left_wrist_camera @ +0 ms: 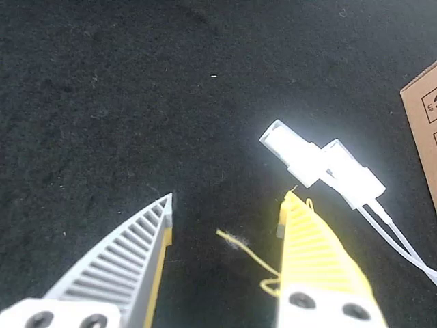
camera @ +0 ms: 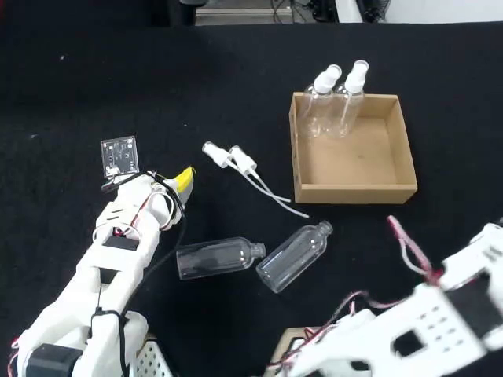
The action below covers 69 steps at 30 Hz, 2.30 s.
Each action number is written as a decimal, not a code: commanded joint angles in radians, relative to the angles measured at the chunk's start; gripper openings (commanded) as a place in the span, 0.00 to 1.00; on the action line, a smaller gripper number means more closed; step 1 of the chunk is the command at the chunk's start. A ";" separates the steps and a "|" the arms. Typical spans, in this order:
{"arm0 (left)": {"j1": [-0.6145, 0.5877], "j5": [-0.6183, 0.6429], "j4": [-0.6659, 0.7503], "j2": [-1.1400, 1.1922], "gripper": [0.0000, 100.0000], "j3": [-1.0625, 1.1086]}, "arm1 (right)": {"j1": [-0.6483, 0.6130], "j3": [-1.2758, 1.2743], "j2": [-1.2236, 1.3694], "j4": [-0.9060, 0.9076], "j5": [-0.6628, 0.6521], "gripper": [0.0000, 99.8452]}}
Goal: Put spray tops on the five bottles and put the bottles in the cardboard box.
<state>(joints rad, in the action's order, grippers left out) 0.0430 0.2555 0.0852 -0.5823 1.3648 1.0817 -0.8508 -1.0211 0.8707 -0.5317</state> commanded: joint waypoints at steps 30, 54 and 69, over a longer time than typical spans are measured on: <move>0.019 0.005 0.020 -0.026 0.25 -0.013 | -0.098 0.056 0.763 -0.706 0.259 0.29; 0.019 0.005 0.020 -0.026 0.25 -0.012 | -0.095 0.056 1.036 -1.053 0.259 0.29; 0.019 0.003 0.020 -0.026 0.25 -0.012 | -0.094 0.056 1.035 -1.046 0.281 0.01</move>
<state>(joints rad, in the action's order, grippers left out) 0.0430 0.2555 0.0852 -0.5823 1.3648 0.9973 -0.8416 0.0253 -0.1573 -0.2800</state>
